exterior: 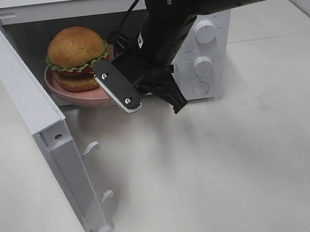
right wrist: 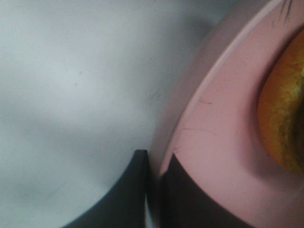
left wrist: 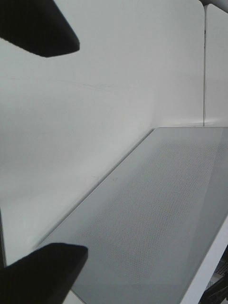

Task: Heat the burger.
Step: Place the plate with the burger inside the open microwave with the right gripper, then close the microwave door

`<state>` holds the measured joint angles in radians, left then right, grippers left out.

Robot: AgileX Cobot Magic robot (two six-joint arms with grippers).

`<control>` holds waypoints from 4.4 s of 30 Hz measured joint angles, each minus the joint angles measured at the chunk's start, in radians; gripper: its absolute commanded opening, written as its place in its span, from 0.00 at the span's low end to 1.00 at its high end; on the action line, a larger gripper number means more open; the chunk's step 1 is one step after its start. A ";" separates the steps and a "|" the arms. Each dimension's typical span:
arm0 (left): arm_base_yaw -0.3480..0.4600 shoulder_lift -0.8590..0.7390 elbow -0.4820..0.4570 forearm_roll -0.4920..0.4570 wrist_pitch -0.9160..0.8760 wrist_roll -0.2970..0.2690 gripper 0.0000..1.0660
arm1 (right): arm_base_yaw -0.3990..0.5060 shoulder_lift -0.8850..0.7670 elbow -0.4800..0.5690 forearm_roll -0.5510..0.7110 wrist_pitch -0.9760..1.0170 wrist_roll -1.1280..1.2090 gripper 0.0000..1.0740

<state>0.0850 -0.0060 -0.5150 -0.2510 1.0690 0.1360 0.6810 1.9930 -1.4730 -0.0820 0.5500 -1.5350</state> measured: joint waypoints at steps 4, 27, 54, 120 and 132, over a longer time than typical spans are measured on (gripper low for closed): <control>0.000 0.000 0.000 0.000 0.000 0.000 0.94 | 0.000 0.034 -0.043 -0.027 0.001 0.029 0.00; 0.000 0.000 0.000 0.000 0.000 0.000 0.94 | -0.004 0.332 -0.456 -0.133 0.045 0.258 0.00; 0.000 0.000 0.000 0.000 0.000 0.000 0.94 | -0.048 0.429 -0.532 -0.178 -0.037 0.358 0.23; 0.000 0.000 0.000 0.000 0.000 0.000 0.94 | -0.045 -0.299 0.303 -0.147 -0.103 0.617 0.73; 0.000 0.000 0.000 0.000 0.000 0.000 0.94 | -0.045 -0.485 0.417 -0.181 0.113 1.077 0.71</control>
<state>0.0850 -0.0060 -0.5150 -0.2510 1.0690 0.1360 0.6360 1.5080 -1.0560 -0.2630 0.6630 -0.4580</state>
